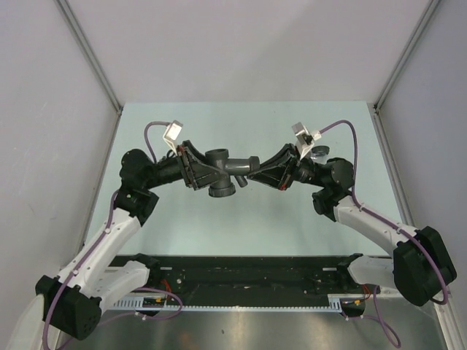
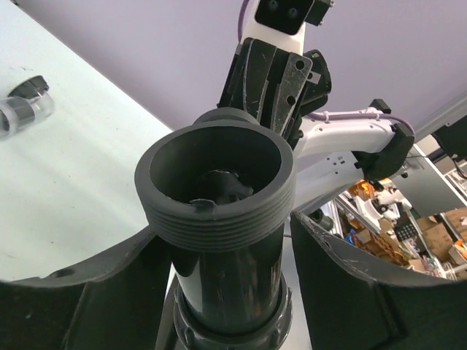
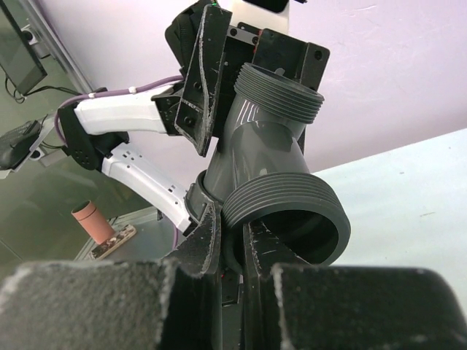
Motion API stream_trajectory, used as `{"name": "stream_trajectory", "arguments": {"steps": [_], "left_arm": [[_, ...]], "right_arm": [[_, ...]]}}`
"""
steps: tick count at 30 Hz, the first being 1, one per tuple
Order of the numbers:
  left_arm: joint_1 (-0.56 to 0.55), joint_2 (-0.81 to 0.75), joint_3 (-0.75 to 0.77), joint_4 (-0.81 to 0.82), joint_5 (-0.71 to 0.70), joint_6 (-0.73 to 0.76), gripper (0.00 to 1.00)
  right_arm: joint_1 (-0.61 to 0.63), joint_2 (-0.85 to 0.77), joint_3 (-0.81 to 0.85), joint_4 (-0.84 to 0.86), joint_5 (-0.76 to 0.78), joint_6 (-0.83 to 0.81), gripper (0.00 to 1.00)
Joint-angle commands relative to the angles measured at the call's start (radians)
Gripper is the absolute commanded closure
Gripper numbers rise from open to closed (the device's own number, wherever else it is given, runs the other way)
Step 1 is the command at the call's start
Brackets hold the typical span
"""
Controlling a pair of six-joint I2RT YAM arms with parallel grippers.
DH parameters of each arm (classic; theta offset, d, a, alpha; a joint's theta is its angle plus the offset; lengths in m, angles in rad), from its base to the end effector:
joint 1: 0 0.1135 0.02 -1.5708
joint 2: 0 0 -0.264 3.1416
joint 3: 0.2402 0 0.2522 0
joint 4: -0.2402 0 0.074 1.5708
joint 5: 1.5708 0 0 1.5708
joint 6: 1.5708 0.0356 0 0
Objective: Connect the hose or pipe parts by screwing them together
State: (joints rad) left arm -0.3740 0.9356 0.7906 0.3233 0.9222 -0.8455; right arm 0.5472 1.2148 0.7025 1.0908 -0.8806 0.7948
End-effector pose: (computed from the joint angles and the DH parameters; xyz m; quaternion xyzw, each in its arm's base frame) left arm 0.1836 -0.1026 0.3669 0.1978 0.6382 -0.6274 0.3999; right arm 0.2008 0.1545 0.3460 -0.3188 0.4736 0.6536 0.4969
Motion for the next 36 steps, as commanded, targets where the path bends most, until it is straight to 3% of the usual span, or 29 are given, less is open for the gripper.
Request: {"name": "stream_trajectory", "arguments": {"steps": [1, 10, 12, 13, 15, 19, 20, 26, 28, 32, 36], "left_arm": [[-0.023, -0.017, -0.011, 0.105, 0.013, -0.084, 0.32], [-0.036, -0.003, -0.033, 0.161, 0.0, -0.175, 0.37], [-0.037, -0.007, -0.042, 0.168, 0.0, -0.185, 0.46], [-0.039, -0.009, -0.047, 0.171, 0.004, -0.185, 0.61], [-0.039, -0.009, -0.048, 0.175, 0.015, -0.178, 0.73], [-0.039, -0.015, -0.056, 0.178, 0.015, -0.175, 1.0], [-0.037, -0.017, -0.059, 0.178, 0.012, -0.17, 1.0], [0.047, 0.002, -0.08, 0.177, 0.041, -0.153, 1.0], [0.108, 0.006, -0.093, 0.178, 0.059, -0.132, 1.0], [0.227, 0.008, -0.154, 0.168, 0.098, -0.104, 1.0], [0.288, 0.016, -0.182, 0.035, 0.106, 0.017, 1.0]], "right_arm": [[0.013, -0.001, -0.008, 0.103, 0.026, 0.024, 1.0], [0.019, 0.005, -0.034, 0.119, 0.051, 0.015, 1.0], [0.019, 0.005, -0.035, 0.118, 0.064, 0.012, 1.0], [0.019, 0.006, -0.035, 0.11, 0.069, 0.014, 1.0], [0.023, 0.008, -0.035, 0.095, 0.084, 0.015, 0.95], [0.022, -0.003, -0.041, 0.035, 0.123, 0.009, 0.68], [0.019, -0.011, -0.041, 0.008, 0.149, 0.007, 0.54], [-0.038, -0.116, -0.041, -0.279, 0.25, -0.026, 0.24], [-0.056, -0.159, -0.04, -0.446, 0.314, -0.087, 0.23], [-0.142, -0.257, -0.035, -0.73, 0.614, -0.071, 0.16], [-0.222, -0.244, -0.008, -0.935, 0.849, -0.106, 0.2]]}}
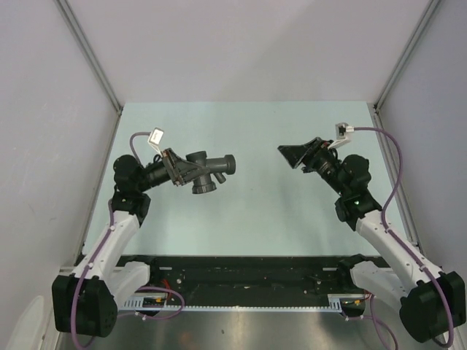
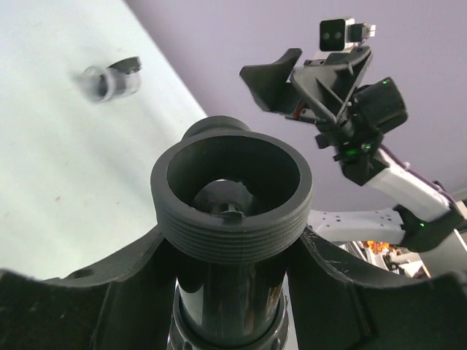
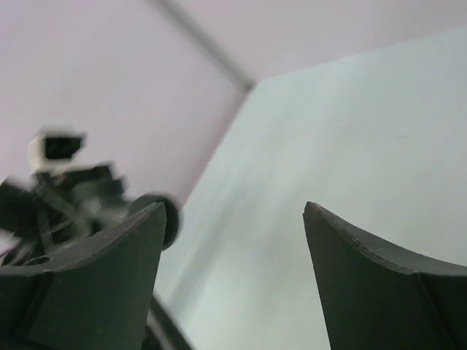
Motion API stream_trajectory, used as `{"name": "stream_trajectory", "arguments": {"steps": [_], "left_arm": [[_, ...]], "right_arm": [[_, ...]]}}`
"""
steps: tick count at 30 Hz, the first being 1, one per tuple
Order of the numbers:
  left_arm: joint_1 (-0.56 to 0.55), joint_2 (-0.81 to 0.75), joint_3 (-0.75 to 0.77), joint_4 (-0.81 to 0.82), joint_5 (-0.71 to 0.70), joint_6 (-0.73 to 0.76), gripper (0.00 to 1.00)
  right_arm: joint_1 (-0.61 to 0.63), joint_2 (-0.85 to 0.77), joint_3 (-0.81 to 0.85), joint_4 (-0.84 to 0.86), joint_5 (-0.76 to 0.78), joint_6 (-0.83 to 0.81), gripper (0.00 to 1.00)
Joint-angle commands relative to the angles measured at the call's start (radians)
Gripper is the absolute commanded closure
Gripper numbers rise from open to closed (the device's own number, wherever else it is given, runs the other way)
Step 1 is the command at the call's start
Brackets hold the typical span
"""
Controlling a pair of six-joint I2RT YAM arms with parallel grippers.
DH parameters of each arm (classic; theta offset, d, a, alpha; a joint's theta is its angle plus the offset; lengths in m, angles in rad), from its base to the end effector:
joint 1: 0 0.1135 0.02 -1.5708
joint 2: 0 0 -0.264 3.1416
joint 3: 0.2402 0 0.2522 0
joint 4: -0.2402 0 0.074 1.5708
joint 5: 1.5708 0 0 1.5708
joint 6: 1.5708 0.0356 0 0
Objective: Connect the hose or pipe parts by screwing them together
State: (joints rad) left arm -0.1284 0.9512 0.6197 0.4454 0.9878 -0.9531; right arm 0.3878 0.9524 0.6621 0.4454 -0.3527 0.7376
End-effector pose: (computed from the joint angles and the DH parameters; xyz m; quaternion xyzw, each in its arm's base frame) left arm 0.2053 -0.0565 0.3161 0.0892 0.6788 -0.6088 0.4008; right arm 0.2036 0.0964 0.3326 -0.0199 0.6535 0.4955 0.5718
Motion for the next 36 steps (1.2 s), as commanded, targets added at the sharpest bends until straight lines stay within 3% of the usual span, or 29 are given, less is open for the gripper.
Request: {"name": "stream_trajectory", "arguments": {"steps": [1, 2, 3, 5, 9, 13, 22, 36], "left_arm": [[0.041, -0.006, 0.006, -0.175, -0.001, 0.189, 1.0], [0.038, -0.014, 0.027, -0.382, -0.053, 0.346, 1.0], [0.029, -0.034, 0.047, -0.437, -0.157, 0.406, 1.0], [0.029, -0.061, 0.041, -0.537, -0.227, 0.494, 1.0], [0.027, -0.115, 0.009, -0.54, -0.299, 0.516, 1.0], [0.027, -0.095, 0.021, -0.544, -0.256, 0.507, 1.0], [0.015, -0.086, 0.015, -0.544, -0.245, 0.508, 1.0], [0.015, -0.071, 0.015, -0.542, -0.247, 0.513, 1.0]], "right_arm": [[-0.081, 0.034, 0.05, -0.321, 0.351, -0.07, 0.21], [-0.116, 0.058, 0.092, -0.347, 0.426, -0.12, 0.22], [-0.138, 0.112, 0.115, -0.397, 0.452, -0.151, 0.22], [-0.171, 0.184, 0.193, -0.474, 0.509, -0.231, 0.22], [-0.257, 0.389, 0.33, -0.546, 0.486, -0.422, 0.2], [-0.316, 0.551, 0.435, -0.602, 0.442, -0.57, 0.17], [-0.432, 0.772, 0.504, -0.501, 0.183, -0.627, 0.18], [-0.486, 0.93, 0.597, -0.456, 0.031, -0.615, 0.25]]}}
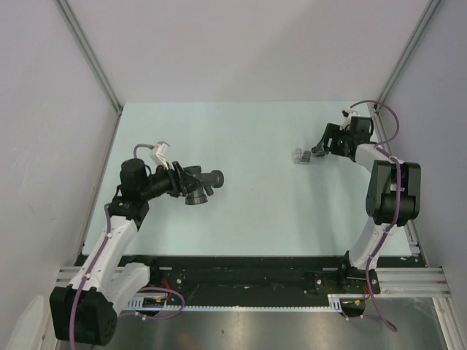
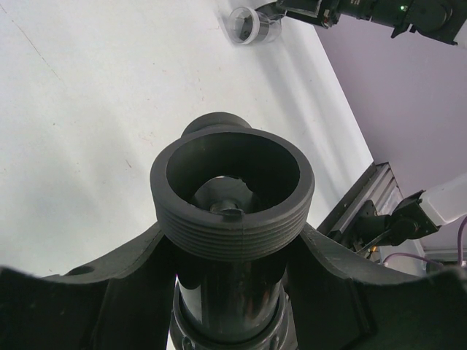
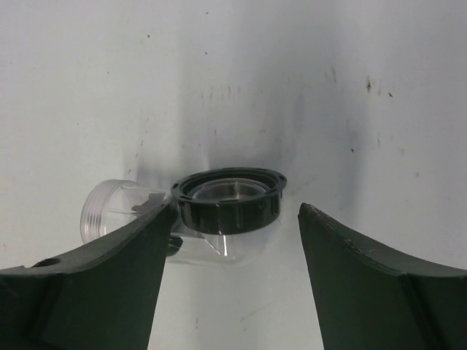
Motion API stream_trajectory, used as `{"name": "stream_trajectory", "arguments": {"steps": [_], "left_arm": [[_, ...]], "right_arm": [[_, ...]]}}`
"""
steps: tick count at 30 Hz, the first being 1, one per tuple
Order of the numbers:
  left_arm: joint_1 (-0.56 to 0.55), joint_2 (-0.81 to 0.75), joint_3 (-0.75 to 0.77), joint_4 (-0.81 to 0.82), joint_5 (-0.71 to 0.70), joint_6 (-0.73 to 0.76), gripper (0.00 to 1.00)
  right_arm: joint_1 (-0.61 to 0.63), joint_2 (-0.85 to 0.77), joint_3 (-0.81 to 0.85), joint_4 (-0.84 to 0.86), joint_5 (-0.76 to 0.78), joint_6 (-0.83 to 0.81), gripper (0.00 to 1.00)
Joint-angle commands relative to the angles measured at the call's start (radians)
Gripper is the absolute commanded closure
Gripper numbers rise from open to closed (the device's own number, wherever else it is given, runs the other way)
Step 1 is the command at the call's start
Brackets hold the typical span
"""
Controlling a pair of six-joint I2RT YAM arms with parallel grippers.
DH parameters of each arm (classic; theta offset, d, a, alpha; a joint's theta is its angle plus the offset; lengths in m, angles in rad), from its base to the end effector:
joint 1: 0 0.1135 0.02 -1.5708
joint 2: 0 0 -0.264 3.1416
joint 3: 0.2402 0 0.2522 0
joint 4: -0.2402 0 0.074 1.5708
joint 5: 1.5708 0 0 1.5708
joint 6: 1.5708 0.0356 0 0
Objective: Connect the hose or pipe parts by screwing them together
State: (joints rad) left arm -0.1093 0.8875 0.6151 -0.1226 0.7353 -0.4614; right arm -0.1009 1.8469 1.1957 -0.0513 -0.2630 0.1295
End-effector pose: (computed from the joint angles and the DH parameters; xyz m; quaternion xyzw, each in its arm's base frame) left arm 0.1943 -0.0453 0.2715 0.0603 0.7994 -0.4327 0.4124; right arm 0.4047 -0.0317 0.1967 0.0486 0.8998 0.1249 0.4153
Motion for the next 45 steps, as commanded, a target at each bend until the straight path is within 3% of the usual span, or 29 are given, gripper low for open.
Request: {"name": "stream_trajectory", "arguments": {"steps": [1, 14, 22, 27, 32, 36, 42, 45], "left_arm": [[-0.004, -0.007, 0.02, 0.026, 0.006, 0.021, 1.0], [-0.004, -0.009, 0.018, 0.026, -0.001, 0.023, 1.0], [-0.003, -0.009, 0.015, 0.024, -0.019, 0.026, 1.0], [0.002, -0.013, 0.009, 0.026, -0.033, 0.027, 1.0], [0.002, -0.022, -0.002, 0.023, -0.062, 0.026, 1.0], [0.002, -0.018, -0.003, 0.018, -0.079, 0.02, 1.0], [0.002, -0.012, -0.002, 0.011, -0.091, 0.017, 1.0], [0.002, -0.015, -0.002, 0.009, -0.096, 0.017, 1.0]], "right_arm": [[0.003, 0.054, 0.071, 0.038, -0.064, -0.007, 0.25], [0.024, 0.169, 0.176, -0.071, -0.088, -0.086, 0.32], [0.078, 0.157, 0.193, -0.111, -0.263, -0.215, 0.39], [0.24, 0.129, 0.193, -0.202, -0.303, -0.367, 0.39], [0.368, 0.106, 0.191, -0.291, -0.306, -0.383, 0.39], [0.489, 0.058, 0.168, -0.314, -0.3, -0.381, 0.35], [0.563, -0.044, 0.133, -0.263, -0.289, -0.346, 0.23], [0.563, -0.09, 0.125, -0.239, -0.338, -0.335, 0.06]]}}
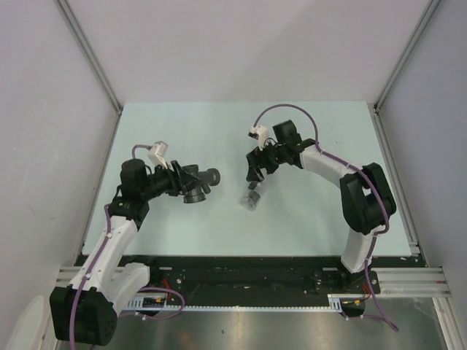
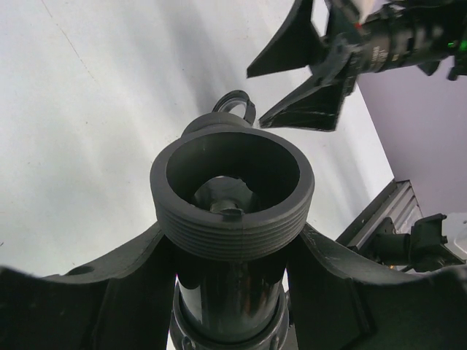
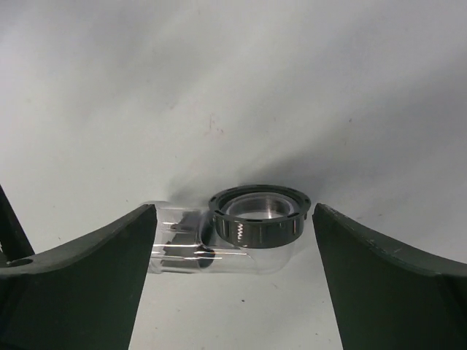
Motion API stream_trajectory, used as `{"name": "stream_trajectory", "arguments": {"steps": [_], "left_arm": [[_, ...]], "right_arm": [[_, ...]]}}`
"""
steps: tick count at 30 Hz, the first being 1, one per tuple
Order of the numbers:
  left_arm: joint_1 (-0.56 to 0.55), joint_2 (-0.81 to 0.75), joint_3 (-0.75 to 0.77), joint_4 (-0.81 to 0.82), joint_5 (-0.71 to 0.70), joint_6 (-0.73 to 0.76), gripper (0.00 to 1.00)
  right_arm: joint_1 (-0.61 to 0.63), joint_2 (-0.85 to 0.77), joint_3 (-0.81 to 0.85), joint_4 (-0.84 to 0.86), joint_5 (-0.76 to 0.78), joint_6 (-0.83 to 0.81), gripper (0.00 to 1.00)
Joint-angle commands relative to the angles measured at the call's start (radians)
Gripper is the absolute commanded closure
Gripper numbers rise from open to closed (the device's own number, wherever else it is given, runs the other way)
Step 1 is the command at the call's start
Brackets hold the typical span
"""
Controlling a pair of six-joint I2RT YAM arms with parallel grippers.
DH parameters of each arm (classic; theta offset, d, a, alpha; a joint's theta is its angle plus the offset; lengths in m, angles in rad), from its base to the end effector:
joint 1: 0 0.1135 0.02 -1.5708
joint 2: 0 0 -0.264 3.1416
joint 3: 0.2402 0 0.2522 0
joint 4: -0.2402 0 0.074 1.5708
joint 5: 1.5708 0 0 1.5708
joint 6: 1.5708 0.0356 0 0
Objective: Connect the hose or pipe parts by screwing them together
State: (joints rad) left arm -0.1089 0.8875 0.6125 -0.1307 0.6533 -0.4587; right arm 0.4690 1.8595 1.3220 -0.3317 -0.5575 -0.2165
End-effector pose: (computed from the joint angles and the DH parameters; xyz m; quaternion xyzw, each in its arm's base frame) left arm 0.1958 -0.0432 0.2691 0.0362 0.8096 -0.4031 0.4252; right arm 0.3515 0.1992 0.2131 -0.3925 0.8186 0.2979 0.2952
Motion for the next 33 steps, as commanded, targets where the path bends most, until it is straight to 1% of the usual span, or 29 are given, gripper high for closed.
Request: {"name": "stream_trajectory", "arguments": {"steps": [1, 4, 9, 14, 18, 21, 23, 29, 33], "left_arm": [[0.003, -0.015, 0.001, 0.016, -0.015, 0.014, 1.0], [0.003, -0.018, 0.001, 0.014, -0.015, 0.014, 1.0], [0.002, -0.015, 0.001, 0.013, -0.015, 0.014, 1.0], [0.003, -0.015, 0.001, 0.011, -0.009, 0.018, 1.0], [0.003, -0.016, 0.0, 0.009, -0.009, 0.02, 1.0], [0.003, -0.015, 0.001, 0.009, -0.009, 0.02, 1.0], [0.003, -0.012, 0.001, 0.011, -0.007, 0.02, 1.0], [0.003, -0.007, 0.001, 0.009, -0.003, 0.02, 1.0], [0.003, -0.007, 0.001, 0.011, -0.001, 0.018, 1.0]], "right_arm": [[-0.007, -0.112, -0.004, 0.051, -0.044, 0.012, 0.05], [-0.013, -0.14, -0.024, 0.083, -0.029, 0.025, 0.04], [-0.023, -0.149, -0.099, 0.134, 0.001, 0.011, 0.07], [-0.049, -0.14, -0.158, 0.192, -0.058, 0.006, 0.09], [-0.069, -0.134, -0.196, 0.232, -0.062, 0.014, 0.11], [-0.067, -0.112, -0.201, 0.253, -0.087, 0.011, 0.12], [-0.063, -0.083, -0.199, 0.261, -0.099, 0.003, 0.15], [-0.049, -0.042, -0.199, 0.272, -0.073, -0.012, 0.21], [-0.032, -0.016, -0.199, 0.258, -0.033, -0.029, 0.22]]}}
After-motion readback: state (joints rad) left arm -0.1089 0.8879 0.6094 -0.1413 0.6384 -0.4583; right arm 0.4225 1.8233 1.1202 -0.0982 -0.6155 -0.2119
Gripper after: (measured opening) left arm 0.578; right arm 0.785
